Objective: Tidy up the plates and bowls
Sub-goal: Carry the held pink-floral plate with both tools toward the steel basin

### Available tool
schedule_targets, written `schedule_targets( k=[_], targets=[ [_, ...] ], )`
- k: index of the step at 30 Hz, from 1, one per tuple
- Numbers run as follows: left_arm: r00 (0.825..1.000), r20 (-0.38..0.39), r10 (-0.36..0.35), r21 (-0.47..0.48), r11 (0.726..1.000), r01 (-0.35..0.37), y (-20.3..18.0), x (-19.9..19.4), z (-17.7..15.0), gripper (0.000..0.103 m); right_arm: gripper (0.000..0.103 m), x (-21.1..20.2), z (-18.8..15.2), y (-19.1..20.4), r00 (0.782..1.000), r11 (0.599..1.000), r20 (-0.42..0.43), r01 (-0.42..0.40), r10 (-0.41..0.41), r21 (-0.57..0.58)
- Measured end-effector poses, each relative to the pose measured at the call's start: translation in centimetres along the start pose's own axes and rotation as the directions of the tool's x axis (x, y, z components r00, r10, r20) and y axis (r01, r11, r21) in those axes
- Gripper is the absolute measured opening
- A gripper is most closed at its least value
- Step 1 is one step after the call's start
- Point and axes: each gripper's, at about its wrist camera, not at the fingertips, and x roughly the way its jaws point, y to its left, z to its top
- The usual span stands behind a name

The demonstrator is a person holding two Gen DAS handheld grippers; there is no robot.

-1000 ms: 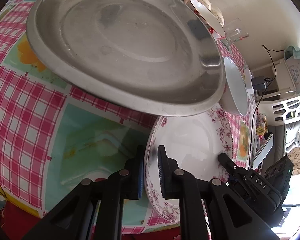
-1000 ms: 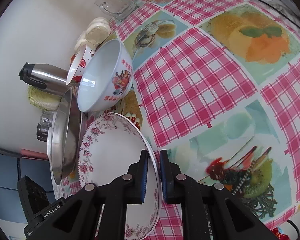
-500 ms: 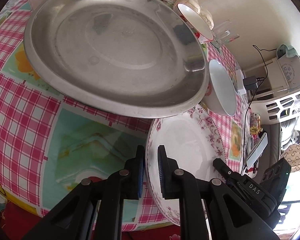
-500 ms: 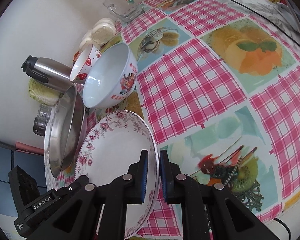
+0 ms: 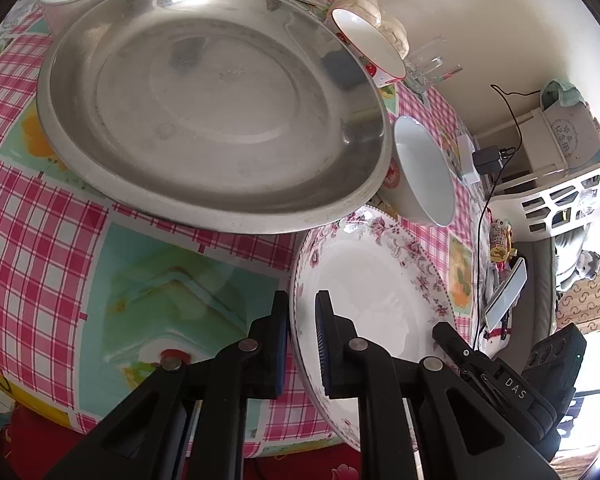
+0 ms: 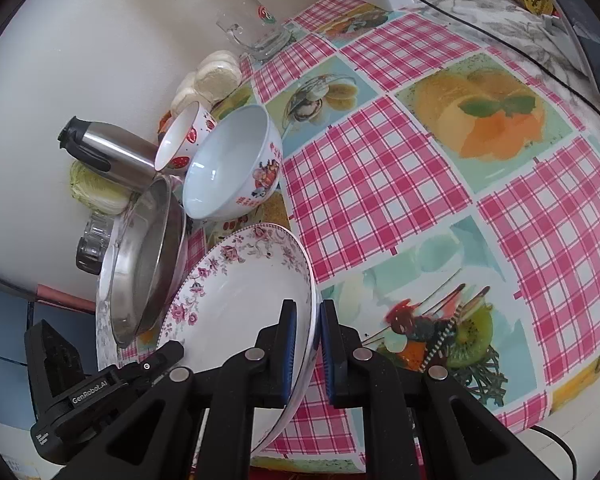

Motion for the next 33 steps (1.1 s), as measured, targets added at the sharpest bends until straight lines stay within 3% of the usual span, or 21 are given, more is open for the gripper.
schedule_targets(
  k=[21, 33],
  targets=[
    [0.998, 0.050, -0.043, 0.102, 0.994, 0.038, -3.1, -1.6, -0.2, 0.013, 0.013, -4.3, -0.1, 0.3, 0.988, 0.998, 0.142, -0.053, 0.058, -0.035],
    [0.986, 0.128, -0.103, 0.138, 0.987, 0.085, -4.2, -5.4, 2.4, 0.013, 0.013, -6.4, 1.0, 3.4, 0.973, 0.992, 0.206, -0.081, 0.100, -0.098]
  ],
)
